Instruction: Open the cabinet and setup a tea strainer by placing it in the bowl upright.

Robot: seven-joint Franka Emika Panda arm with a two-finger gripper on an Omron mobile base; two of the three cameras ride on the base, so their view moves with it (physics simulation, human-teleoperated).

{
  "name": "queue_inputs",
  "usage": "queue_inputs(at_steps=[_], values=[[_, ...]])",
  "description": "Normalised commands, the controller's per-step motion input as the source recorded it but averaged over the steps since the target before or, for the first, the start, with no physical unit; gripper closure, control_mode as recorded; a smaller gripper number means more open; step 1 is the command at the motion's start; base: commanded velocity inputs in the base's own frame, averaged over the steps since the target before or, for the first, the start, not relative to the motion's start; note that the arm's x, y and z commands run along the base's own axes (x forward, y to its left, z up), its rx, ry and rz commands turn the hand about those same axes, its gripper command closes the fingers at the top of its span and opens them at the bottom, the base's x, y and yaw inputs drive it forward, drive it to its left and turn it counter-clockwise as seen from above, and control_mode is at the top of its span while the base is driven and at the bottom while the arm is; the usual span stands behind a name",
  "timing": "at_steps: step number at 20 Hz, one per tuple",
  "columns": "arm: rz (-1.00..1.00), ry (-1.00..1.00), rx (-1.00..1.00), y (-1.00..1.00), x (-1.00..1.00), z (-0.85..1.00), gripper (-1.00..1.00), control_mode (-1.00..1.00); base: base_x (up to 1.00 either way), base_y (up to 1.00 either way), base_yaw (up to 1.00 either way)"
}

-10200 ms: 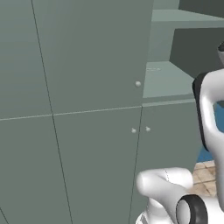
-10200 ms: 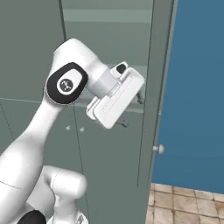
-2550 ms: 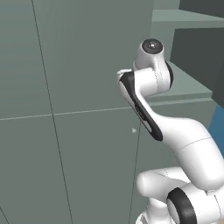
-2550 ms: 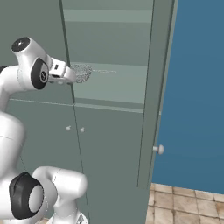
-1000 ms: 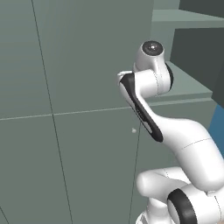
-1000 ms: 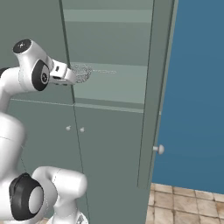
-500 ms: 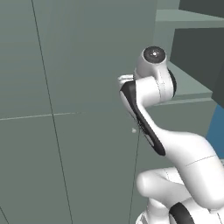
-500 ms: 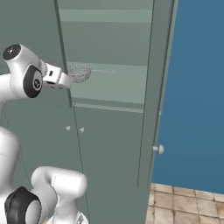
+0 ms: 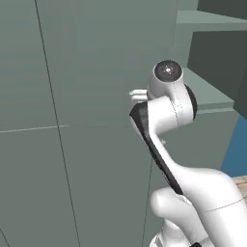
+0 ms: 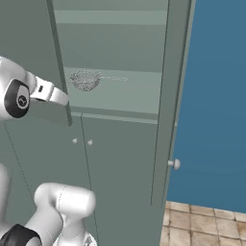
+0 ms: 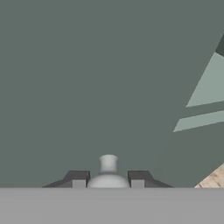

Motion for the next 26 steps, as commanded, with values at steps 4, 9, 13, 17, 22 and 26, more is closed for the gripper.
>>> queue_inputs(at_steps=[4,9,13,17,22,26], values=[[-0.14,0.03,0.0,0.25,-0.62,0.01,1.0,-1.0,0.0,0.0,0.0],[-0.14,0.08,0.0,0.31,-0.68,0.0,1.0,-1.0,0.0,0.0,0.0],[-0.11,0.08,0.0,0.42,-0.76,0.0,1.0,-1.0,0.0,0.0,0.0],[-0.08,0.05,0.0,0.47,-0.75,0.0,1.0,-1.0,0.0,0.0,0.0],[-0.05,0.04,0.0,0.5,-0.72,-0.02,1.0,-1.0,0.0,0.0,0.0],[-0.03,0.03,0.0,0.56,-0.66,-0.07,1.0,-1.0,0.0,0.0,0.0]])
